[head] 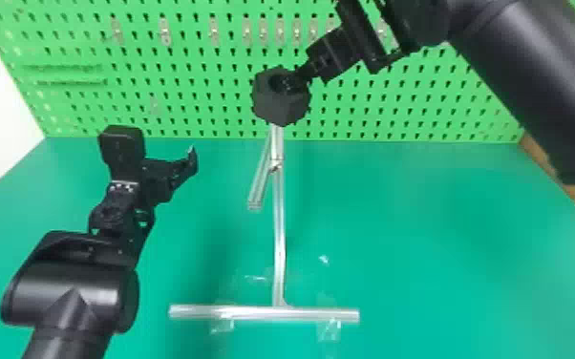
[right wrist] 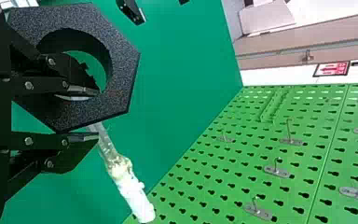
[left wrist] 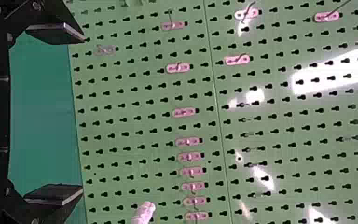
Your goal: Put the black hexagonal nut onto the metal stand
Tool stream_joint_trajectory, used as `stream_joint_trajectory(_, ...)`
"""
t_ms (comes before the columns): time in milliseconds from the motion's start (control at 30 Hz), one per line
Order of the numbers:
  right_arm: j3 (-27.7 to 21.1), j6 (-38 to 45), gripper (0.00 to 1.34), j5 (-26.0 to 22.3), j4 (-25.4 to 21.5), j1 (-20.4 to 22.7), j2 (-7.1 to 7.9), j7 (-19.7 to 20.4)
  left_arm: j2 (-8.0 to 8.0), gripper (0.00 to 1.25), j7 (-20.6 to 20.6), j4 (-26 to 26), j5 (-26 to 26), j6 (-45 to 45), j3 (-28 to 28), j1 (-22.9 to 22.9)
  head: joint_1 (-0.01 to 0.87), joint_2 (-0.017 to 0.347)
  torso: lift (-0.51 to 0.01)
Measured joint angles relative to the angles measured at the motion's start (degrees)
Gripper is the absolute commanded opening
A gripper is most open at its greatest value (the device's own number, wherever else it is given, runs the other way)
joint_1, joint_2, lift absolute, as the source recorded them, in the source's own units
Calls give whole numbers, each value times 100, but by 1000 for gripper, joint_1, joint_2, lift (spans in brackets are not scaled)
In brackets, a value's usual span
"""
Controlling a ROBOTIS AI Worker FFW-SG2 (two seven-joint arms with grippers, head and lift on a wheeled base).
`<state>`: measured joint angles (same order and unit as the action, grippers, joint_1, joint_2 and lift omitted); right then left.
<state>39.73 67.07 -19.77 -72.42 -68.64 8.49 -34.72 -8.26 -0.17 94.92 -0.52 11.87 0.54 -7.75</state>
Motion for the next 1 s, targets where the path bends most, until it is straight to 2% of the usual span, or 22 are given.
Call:
stream_joint_trajectory(67, 7, -1, 453, -1, 0, -6, -2, 0, -3, 1100, 0, 0, -1, 0, 3, -1, 693, 81, -1)
stream_joint_trajectory(100, 9, -3, 497, -6, 0, -7, -3, 0, -5, 1101, 0, 0, -1, 0, 5, -1, 693, 81, -1)
stream_joint_trajectory(333, 11, -36, 529, -56, 28, -7, -1, 3, -9, 1100, 0, 0, -8, -1, 8, -6, 693, 81, -1)
stream_joint_trajectory(500, 10, -65, 672, -106, 54, 2, 3, 2, -9, 1101, 5, 4, -9, -1, 8, -8, 693, 81, -1)
stream_joint_trajectory(667, 23, -123, 904, -161, 85, 14, 4, 0, -9, 1100, 8, 6, -9, -1, 12, -15, 693, 81, -1)
stream_joint_trajectory(867, 16, -247, 1086, -253, 106, 41, 16, 1, -14, 1100, 8, 7, -12, -1, 16, -16, 693, 81, -1)
stream_joint_trajectory(1000, -284, -593, 1246, -562, 109, 198, 52, 0, -18, 1100, 8, 22, -15, -1, 6, -15, 693, 81, -1)
